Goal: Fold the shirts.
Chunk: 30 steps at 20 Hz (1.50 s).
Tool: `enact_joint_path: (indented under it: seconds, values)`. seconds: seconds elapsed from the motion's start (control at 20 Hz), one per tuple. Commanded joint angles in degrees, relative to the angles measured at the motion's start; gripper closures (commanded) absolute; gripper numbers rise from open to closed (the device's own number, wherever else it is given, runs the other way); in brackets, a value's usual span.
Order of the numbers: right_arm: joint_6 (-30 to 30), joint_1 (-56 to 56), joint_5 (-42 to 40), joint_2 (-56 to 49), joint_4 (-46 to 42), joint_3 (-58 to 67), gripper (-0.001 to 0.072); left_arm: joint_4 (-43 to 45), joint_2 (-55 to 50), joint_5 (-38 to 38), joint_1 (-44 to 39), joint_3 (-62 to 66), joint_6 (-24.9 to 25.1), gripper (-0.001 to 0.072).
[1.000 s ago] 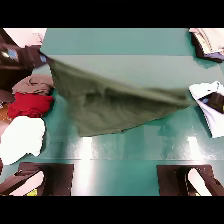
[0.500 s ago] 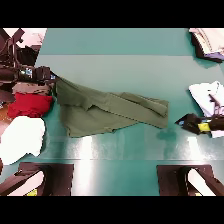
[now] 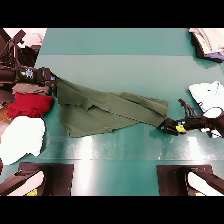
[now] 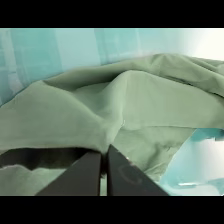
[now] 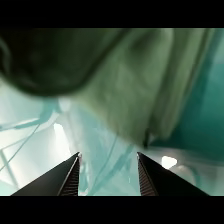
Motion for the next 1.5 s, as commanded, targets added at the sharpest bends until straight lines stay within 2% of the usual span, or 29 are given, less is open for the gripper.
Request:
enact_joint_path:
  seconds: [0.0, 0.25, 0.55, 1.1, 1.35, 1.4, 1.45]
  values:
    - [0.26, 1.31, -2.89, -2.23, -1.60, 2.86, 0.0282, 0.02, 0.00, -0.13, 0.00, 0.00, 0.00, 0.0674]
    - [1.60, 1.31, 0.11, -2.21, -6.08, 3.54, 0.0282, 0.02, 0.00, -0.13, 0.00, 0.00, 0.02, 0.0674]
    - [1.57, 1.31, 2.16, -2.21, -6.03, 3.54, 0.0282, 0.02, 0.00, -0.11, 0.00, 0.00, 0.00, 0.0674]
    - [2.23, -2.51, -0.44, -2.21, -7.23, 3.63, 0.0282, 0.02, 0.00, 0.09, 0.00, 0.00, 0.02, 0.0674]
    - [2.14, 1.01, -3.93, -2.23, -5.40, 3.61, 0.0285, 0.02, 0.00, 0.39, 0.00, 0.00, 0.00, 0.0674]
    - [2.19, 2.10, -3.85, -2.21, -5.38, 3.61, 0.0289, 0.02, 0.00, 0.37, 0.00, 0.00, 0.00, 0.0674]
    - [2.21, 2.97, -3.45, -2.21, -5.38, 3.61, 0.0377, 0.02, 0.00, 0.35, 0.00, 0.00, 0.00, 0.0673]
